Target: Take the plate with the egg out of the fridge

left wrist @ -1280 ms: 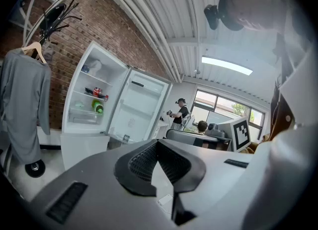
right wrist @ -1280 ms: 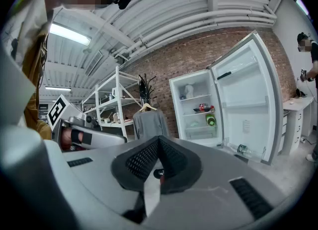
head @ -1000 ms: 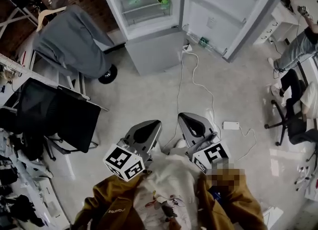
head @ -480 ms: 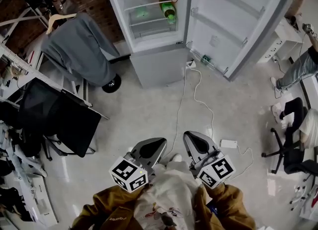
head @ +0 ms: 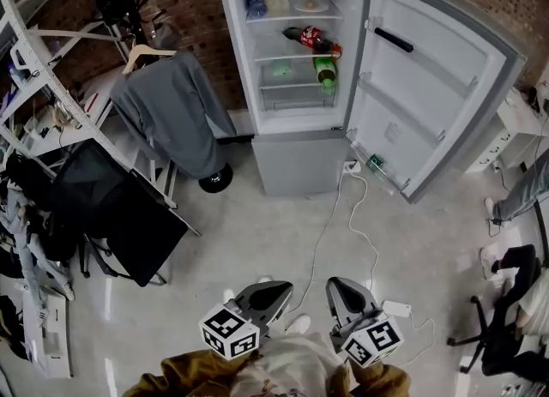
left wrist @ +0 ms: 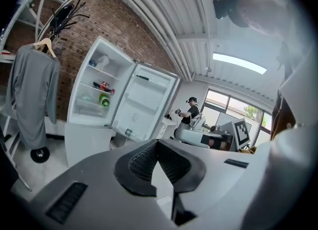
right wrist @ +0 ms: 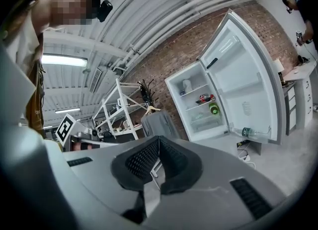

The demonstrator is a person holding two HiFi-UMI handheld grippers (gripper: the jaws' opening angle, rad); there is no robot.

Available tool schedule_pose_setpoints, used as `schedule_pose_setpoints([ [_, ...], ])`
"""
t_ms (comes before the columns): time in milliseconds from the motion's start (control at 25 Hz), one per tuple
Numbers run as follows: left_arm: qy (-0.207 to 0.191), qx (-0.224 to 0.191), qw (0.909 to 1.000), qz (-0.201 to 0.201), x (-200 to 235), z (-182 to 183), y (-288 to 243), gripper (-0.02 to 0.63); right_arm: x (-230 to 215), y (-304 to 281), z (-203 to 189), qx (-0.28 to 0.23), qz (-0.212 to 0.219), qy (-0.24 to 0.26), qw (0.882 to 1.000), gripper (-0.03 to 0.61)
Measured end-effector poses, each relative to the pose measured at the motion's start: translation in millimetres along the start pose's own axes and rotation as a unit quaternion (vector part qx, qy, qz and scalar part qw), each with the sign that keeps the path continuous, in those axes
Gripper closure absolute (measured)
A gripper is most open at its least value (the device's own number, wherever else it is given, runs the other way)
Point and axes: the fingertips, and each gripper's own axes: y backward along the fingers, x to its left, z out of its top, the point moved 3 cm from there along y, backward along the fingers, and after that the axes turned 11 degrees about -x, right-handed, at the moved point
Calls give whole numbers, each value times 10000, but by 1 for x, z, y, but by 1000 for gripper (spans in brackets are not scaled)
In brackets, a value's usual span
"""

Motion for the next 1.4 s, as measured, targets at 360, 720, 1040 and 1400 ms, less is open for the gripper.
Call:
schedule_pose_setpoints([
  [360, 180, 95, 9996, -209, 17, 3, -44, 606, -36, -20, -1, 151, -285, -8, 9995, 571],
  [720, 360, 20, 9986, -398, 70, 35, -87, 606, -63, -81, 11, 241, -479, 13, 9986, 571],
  [1040, 483, -178, 9982, -302, 145, 81, -107, 606, -81, -166, 22, 306, -486, -71, 9983, 571],
  [1400, 321, -451, 9980, -306, 248, 135, -114, 606, -82, -276, 22, 212, -460, 100, 9987, 571],
])
